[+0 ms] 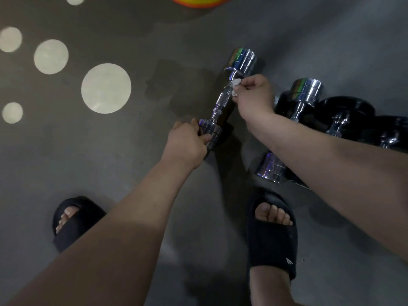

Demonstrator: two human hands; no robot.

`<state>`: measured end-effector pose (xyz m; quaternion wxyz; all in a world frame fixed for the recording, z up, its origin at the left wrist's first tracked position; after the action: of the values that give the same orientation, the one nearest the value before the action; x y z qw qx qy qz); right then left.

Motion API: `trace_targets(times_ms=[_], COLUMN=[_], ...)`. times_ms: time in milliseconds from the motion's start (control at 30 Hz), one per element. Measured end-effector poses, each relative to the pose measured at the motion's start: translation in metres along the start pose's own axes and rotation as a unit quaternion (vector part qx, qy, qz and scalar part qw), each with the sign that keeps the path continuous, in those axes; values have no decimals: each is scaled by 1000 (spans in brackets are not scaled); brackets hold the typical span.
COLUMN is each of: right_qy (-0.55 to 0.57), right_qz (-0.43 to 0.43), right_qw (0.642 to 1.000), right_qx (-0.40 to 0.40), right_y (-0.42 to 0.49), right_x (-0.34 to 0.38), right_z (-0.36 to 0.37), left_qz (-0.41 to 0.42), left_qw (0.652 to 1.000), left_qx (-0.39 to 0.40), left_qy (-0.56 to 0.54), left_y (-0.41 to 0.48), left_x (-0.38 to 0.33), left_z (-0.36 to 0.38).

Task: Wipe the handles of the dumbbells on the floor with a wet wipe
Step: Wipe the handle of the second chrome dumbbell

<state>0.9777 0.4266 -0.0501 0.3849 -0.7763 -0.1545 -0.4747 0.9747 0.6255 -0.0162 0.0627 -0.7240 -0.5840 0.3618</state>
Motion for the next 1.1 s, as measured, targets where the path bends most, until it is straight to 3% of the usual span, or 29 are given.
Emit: trace_targets(times_ms=[233, 467, 600, 800, 967, 1100], right_qy=[61, 79, 88, -12, -43, -97], right_qz=[34, 100, 135, 122, 62, 36], right_qw=[997, 992, 986, 983, 993, 982], right_qx=[27, -13, 38, 134, 96, 159], right_y=[-7, -8, -32, -34, -14, -40], right_x=[-9, -11, -29, -24, -2, -17], right_z=[2, 3, 10, 11, -4, 2], left_qz=[14, -3, 3, 6, 6, 3], left_qw=[1000, 1000, 999, 999, 999, 998], left_qx=[-5, -14, -23, -20, -19, -17], left_qy=[15, 14, 24, 32, 47, 52], left_y=[3, 2, 4, 3, 1, 1], left_x=[0, 1, 0, -1, -2, -4], left_z=[3, 8, 7, 7, 7, 7])
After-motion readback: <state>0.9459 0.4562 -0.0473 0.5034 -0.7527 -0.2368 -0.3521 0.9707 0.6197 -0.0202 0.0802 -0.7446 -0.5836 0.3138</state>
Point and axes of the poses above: each hand's wrist, its own y-axis towards the middle knuckle, its own z-axis out of the palm, x = y × z, the point moved 7 cm from there along y, towards the middle knuckle, and after that the axes turned 1 degree about y, right-handed, at the moved point
